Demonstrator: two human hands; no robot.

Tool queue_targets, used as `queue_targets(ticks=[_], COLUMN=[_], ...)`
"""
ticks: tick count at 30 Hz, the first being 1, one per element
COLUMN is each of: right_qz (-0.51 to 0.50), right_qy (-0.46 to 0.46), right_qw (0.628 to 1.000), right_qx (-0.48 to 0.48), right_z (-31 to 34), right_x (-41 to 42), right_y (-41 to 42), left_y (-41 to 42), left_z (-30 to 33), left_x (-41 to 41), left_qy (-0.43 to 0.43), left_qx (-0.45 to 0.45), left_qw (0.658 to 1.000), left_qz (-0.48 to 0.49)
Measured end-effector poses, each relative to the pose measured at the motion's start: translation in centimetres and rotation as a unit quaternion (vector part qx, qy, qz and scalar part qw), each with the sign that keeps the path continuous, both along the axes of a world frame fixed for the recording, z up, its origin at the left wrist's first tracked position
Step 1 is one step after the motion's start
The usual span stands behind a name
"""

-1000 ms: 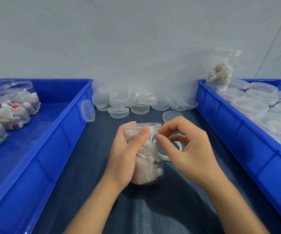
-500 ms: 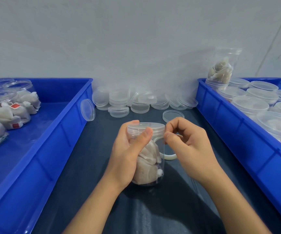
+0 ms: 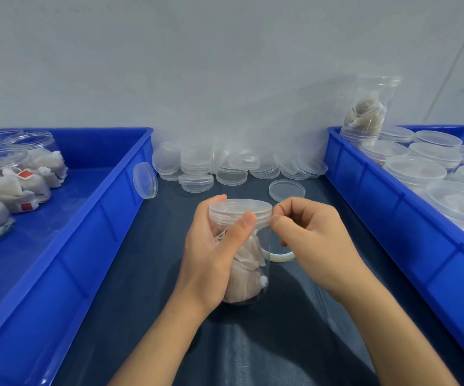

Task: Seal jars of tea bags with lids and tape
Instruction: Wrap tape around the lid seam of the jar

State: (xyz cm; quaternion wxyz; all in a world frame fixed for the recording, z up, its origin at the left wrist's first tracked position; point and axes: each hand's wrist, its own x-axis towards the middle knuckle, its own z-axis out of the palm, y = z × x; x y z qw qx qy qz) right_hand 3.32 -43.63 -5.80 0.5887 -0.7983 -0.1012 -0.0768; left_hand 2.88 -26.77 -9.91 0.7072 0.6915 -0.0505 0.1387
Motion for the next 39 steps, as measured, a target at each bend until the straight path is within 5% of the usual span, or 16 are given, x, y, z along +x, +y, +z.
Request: queue_targets(ticks=[16,21,39], right_qz=[0.066,0.057,0.089], right_qy=[0.029,0.005,0.022], right_qw=[0.988,0.997,0.987], right_qx=[0.133,0.053,0.133], right_z=[-1.0,-1.4,-1.9], right_x=[0.0,0.3,0.6], right_y=[-0.1,0.2,-0.7], left_y=[0.5,0.4,1.1], left_z=[0.2,0.0,-0.6], left_x=[0.3,0.3,0.5], left_qy=[0.063,0.063,0.093], left_qx=[-0.124,-0.106,-0.102], left_qw=[0.99,0.991,0.986], left_qz=[-0.038,-0.056,-0.089])
